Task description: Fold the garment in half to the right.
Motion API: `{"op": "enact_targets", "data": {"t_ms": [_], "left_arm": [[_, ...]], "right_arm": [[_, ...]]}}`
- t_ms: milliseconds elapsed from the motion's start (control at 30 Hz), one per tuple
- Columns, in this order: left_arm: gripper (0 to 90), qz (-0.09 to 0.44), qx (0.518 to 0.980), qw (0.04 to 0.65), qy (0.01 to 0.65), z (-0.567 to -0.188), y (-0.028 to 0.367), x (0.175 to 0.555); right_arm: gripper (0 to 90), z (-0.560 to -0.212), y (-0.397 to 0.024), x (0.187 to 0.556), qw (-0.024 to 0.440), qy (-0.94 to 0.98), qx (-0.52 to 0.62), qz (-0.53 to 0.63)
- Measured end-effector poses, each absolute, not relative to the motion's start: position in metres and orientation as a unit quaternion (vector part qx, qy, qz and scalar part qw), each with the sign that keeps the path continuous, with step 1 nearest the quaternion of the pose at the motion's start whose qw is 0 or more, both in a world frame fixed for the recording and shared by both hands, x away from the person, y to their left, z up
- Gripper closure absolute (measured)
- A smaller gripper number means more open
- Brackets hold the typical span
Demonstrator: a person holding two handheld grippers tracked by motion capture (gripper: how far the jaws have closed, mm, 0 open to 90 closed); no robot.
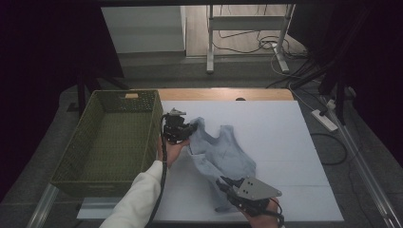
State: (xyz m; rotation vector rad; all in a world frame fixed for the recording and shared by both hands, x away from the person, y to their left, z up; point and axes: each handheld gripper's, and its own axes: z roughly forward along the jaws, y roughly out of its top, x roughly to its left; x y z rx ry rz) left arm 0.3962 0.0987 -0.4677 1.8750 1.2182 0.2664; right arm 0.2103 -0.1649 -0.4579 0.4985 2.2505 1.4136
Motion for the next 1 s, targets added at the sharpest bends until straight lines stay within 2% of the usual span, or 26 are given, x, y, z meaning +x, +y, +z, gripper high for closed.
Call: {"op": "enact_targets", "data": {"t_ms": [1000], "left_arm": [[80.9, 0.106, 0.766, 0.42, 0.475, -0.462, 0.064, 0.411]], "right_arm": [[78.5, -0.468, -0.2, 0.212, 0.225, 0.817, 0.225, 0.48]]}}
